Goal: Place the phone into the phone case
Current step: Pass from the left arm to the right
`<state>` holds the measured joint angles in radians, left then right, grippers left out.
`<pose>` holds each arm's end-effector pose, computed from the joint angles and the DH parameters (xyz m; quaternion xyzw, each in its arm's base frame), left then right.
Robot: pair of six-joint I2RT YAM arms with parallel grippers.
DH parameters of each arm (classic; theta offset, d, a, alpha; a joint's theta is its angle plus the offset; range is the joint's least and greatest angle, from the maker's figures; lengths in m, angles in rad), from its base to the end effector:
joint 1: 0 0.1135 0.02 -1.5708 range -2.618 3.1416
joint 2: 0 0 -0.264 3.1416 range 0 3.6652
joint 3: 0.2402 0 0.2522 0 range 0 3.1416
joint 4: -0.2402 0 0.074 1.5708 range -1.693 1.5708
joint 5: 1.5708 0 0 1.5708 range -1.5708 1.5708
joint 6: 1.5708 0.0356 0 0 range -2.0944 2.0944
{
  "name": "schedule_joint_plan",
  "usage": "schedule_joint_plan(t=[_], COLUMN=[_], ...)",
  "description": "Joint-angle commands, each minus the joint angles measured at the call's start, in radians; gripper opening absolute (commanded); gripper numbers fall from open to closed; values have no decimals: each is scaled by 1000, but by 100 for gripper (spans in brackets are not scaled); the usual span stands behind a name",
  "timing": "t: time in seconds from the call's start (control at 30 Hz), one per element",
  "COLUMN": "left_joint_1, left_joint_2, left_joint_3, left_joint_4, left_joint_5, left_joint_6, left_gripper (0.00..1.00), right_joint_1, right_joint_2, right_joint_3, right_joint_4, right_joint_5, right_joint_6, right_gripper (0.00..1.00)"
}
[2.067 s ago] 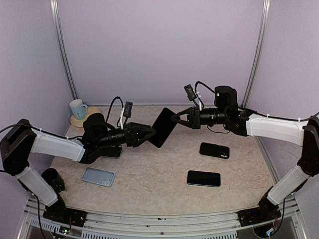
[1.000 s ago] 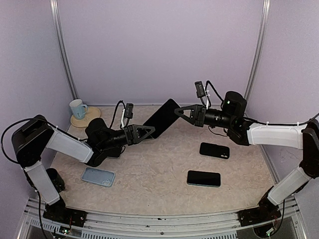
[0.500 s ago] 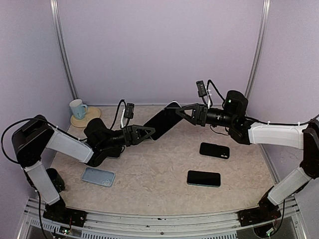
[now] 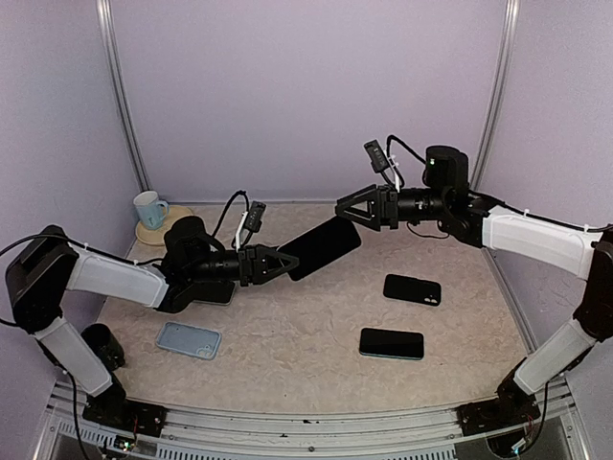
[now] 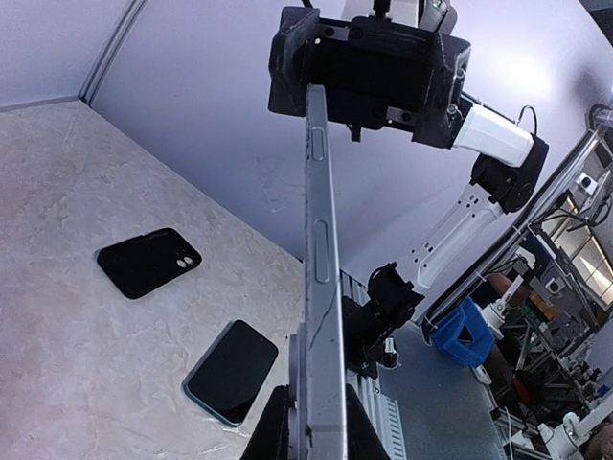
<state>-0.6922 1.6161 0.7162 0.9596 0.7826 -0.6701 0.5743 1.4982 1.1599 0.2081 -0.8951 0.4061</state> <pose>0.2383 -0.2301 0.2286 0.2846 0.6307 -0.6269 0.3580 0.2765 0.2120 0.3396 -0.3414 0.6512 0.5669 0.3715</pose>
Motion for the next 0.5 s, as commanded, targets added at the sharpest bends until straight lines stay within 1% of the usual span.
schedule_joint_plan(t=[0.0,0.23,0.47], left_joint_1=[10,12,14], left_joint_2=[-64,-84,-83], left_joint_3=[49,79,107], left_joint_4=[-96,-207,-266], left_joint_5=[35,38,43], left_joint_6=[104,165,200], left_gripper=[0,0,0], right_joint_1=[-8,-8,-1], right_joint_2=[49,64,95], right_joint_3=[54,60,46], right_joint_4=[-191,-247,-260], right_joint_5=[-74,-111,-131], right_joint_6=[-84,-112,-123], right_gripper=[68,67,62])
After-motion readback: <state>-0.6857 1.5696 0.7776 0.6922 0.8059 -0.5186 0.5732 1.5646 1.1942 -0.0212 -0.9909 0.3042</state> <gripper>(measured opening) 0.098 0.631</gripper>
